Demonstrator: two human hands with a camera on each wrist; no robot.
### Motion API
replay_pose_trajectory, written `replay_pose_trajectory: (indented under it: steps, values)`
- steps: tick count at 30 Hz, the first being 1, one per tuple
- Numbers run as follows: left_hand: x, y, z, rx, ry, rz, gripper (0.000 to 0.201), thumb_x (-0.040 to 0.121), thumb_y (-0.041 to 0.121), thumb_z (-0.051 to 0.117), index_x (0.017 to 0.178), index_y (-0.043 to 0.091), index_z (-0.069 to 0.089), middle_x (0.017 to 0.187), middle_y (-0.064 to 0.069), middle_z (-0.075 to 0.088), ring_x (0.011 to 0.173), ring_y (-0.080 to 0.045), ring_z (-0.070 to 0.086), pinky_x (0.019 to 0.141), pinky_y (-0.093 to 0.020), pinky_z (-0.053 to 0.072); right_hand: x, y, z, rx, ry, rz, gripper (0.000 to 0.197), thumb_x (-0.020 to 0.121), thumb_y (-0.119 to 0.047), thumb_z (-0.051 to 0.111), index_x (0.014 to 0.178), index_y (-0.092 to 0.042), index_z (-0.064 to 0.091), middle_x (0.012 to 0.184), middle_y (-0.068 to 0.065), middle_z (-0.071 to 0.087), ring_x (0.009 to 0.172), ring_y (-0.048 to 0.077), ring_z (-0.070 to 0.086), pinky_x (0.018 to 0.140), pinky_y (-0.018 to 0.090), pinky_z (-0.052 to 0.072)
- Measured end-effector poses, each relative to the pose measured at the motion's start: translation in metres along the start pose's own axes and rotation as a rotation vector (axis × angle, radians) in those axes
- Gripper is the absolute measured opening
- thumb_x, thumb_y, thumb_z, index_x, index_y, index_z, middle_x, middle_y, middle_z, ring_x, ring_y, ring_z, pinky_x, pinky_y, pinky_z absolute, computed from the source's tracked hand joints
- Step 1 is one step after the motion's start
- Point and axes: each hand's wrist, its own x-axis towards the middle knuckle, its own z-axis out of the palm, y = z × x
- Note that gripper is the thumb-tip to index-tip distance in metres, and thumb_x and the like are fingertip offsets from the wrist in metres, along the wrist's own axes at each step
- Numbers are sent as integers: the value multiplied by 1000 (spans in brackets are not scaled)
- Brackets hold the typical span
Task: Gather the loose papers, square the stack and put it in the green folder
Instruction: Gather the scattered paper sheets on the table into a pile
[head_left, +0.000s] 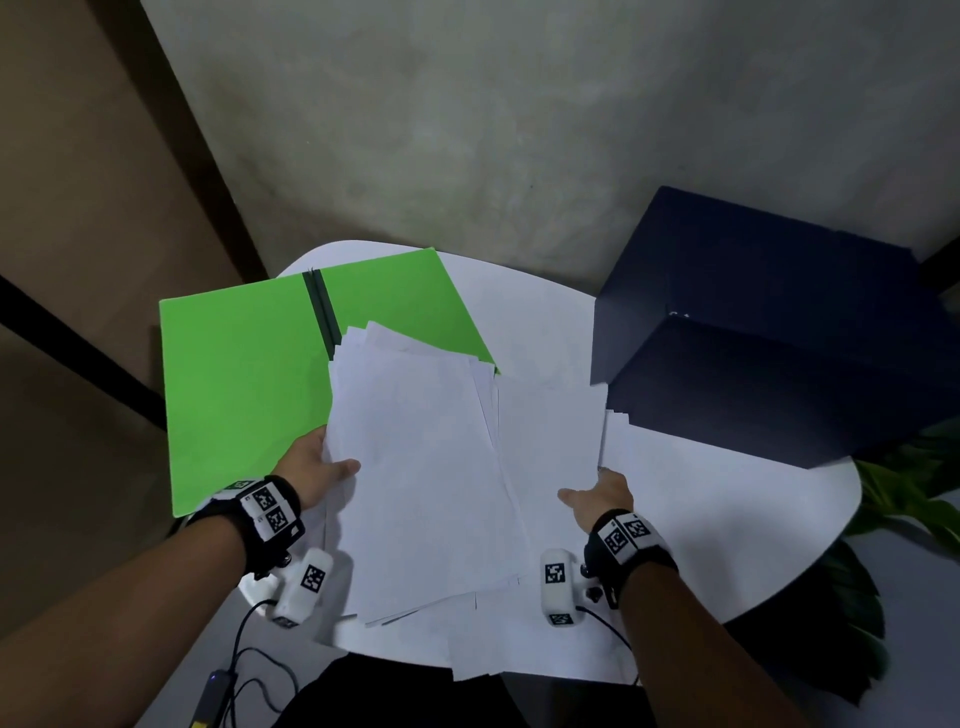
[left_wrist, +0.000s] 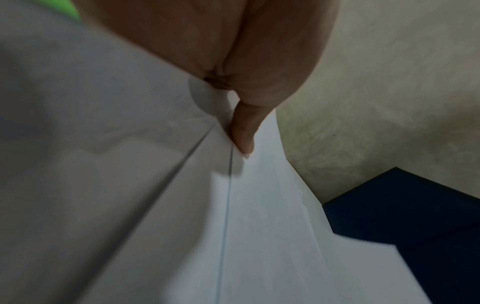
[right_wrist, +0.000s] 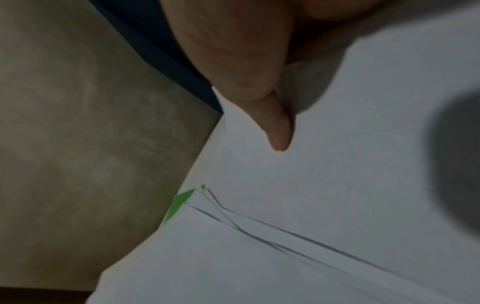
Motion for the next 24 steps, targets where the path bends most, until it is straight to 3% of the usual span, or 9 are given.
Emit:
replay_pose_trajectory:
  steps: [3, 5, 8, 11, 14, 18, 20, 22, 24]
  values:
    - [1, 0, -2, 49, -7, -12, 42, 85, 6, 71, 124, 7, 58, 123, -9, 66, 112, -25, 61, 104, -40, 43, -19, -21, -27, -34, 136, -215, 41, 86, -17, 71, 125, -9, 62, 120, 11, 68, 109, 31, 65, 93, 30, 51]
    - [1, -2, -2, 72, -28, -32, 45, 85, 7, 71, 127, 7, 57, 124, -6, 64, 112, -23, 59, 103, -36, 42, -34, -40, -56, -71, 275, -372, 33, 86, -19, 70, 119, -14, 66, 113, 9, 71, 106, 33, 64, 93, 37, 52]
    - [2, -3, 4, 94, -64, -47, 50, 82, 5, 73, 128, 8, 54, 120, -4, 61, 114, -24, 55, 104, -40, 41, -58, -71, -106, 78, 434, -559, 22, 83, -18, 73, 104, -14, 70, 96, 5, 74, 90, 26, 68, 85, 35, 55]
    - [-2, 6, 13, 139, -68, -36, 32, 78, 1, 71, 104, 14, 58, 100, -2, 65, 96, -23, 60, 91, -35, 45, -79, -96, -145, 343, 498, -654, 20, 79, -21, 76, 97, -16, 71, 92, -7, 74, 83, 9, 71, 81, 27, 56]
    - [-4, 10, 22, 183, -117, 7, 42, 74, 8, 72, 113, 21, 61, 108, 3, 69, 100, -20, 64, 96, -41, 49, -83, -105, -149, 561, 367, -666, 17, 79, -12, 77, 83, -25, 66, 85, -17, 70, 73, -11, 66, 70, 11, 53]
    - [-9, 19, 31, 162, -125, -6, 37, 85, 20, 67, 120, 21, 55, 113, 8, 63, 106, -19, 60, 97, -35, 44, -49, -93, -94, 571, 128, -546, 25, 79, -1, 76, 94, -18, 67, 92, -7, 73, 79, 9, 70, 78, 29, 56]
    - [-6, 19, 31, -5, -167, -61, 44, 84, 41, 64, 120, 17, 57, 121, 1, 67, 108, -22, 65, 100, -40, 47, -25, -78, -55, 493, 3, -451, 29, 78, 0, 76, 96, -20, 65, 96, -4, 73, 87, 18, 71, 86, 38, 57]
    - [-5, 21, 31, -199, -131, -196, 56, 92, 47, 54, 135, 12, 52, 140, -10, 56, 125, -29, 57, 109, -45, 42, -3, -60, -18, 348, -91, -351, 42, 78, 1, 75, 114, -18, 62, 113, 4, 71, 102, 25, 68, 95, 45, 54]
    - [-3, 22, 34, -273, -80, -273, 56, 99, 43, 46, 140, 4, 46, 146, -13, 47, 134, -34, 47, 112, -44, 36, 6, -42, 14, 97, -130, -271, 62, 85, -1, 68, 142, -9, 43, 138, 11, 56, 125, 28, 56, 108, 39, 44]
